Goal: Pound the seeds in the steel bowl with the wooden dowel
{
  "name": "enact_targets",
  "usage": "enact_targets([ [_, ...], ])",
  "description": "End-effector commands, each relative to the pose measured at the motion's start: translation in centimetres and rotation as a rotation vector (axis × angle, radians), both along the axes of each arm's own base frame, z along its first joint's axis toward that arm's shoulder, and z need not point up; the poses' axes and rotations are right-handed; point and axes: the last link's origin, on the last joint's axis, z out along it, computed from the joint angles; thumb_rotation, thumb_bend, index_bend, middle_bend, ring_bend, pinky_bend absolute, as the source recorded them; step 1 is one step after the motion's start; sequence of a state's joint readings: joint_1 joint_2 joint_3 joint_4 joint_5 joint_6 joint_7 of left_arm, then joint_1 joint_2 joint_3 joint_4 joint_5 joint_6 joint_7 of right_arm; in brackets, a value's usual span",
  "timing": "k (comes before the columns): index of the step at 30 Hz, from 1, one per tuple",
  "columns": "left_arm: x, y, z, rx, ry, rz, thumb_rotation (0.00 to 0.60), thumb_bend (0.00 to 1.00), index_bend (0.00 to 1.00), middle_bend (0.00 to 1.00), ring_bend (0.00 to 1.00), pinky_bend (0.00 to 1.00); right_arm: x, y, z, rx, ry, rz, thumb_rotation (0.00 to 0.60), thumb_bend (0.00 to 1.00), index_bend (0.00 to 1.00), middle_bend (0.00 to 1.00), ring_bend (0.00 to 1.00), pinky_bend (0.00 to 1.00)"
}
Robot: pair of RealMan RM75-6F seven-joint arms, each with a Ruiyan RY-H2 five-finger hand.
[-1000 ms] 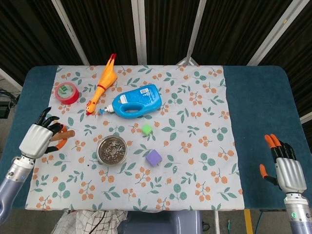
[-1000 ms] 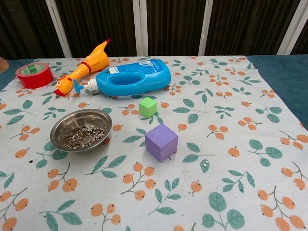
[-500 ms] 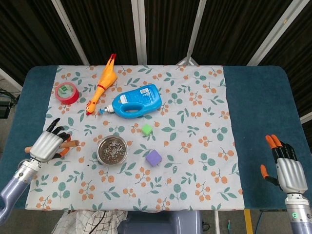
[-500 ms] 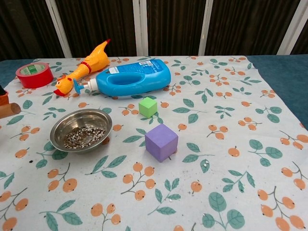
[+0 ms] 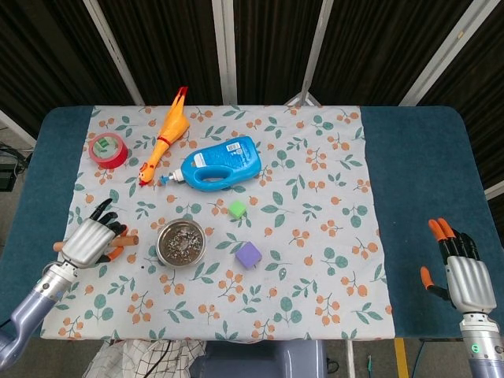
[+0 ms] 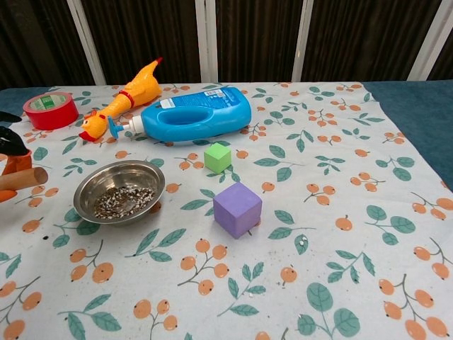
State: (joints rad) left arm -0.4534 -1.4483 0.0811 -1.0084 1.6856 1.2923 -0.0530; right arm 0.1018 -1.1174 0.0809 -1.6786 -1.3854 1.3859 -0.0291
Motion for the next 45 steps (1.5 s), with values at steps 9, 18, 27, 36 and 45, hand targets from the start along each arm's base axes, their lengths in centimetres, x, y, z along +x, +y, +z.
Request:
enact_targets([
  [9,0.4,-0.2,0.2,-0.006,-0.026,0.008,0.600,0.36,0.44,0.51,0.27,0.05,0.0,0.0,0.0,-0.001,0.000,-0.001,0.600,0.47,0.00,0.00,0.00,0.00],
  [18,1.0,-0.1,0.7,0.022,-0.058,0.004,0.600,0.34,0.40,0.44,0.24,0.05,0.0,0.1,0.1,-0.002,0.001,-0.004,0.600,0.47,0.00,0.00,0.00,0.00],
  [27,2.8,-1.4,5.0,0.210,-0.272,0.058,0.600,0.33,0.31,0.26,0.10,0.01,-0.1,0.1,0.3,-0.007,0.013,0.005,0.600,0.47,0.00,0.00,0.00,0.00],
  [36,1.8,-6.4,9.9,0.419,-0.344,0.145,0.600,0.29,0.10,0.02,0.00,0.00,0.0,0.1,0.3,-0.017,0.027,0.029,0.600,0.47,0.00,0.00,0.00,0.00],
  [45,0.3,-9.4,10.5,0.427,-0.381,0.230,0.600,0.26,0.01,0.00,0.00,0.00,0.2,-0.1,0.1,-0.021,0.016,0.041,0.600,0.47,0.00,0.00,0.00,0.00],
])
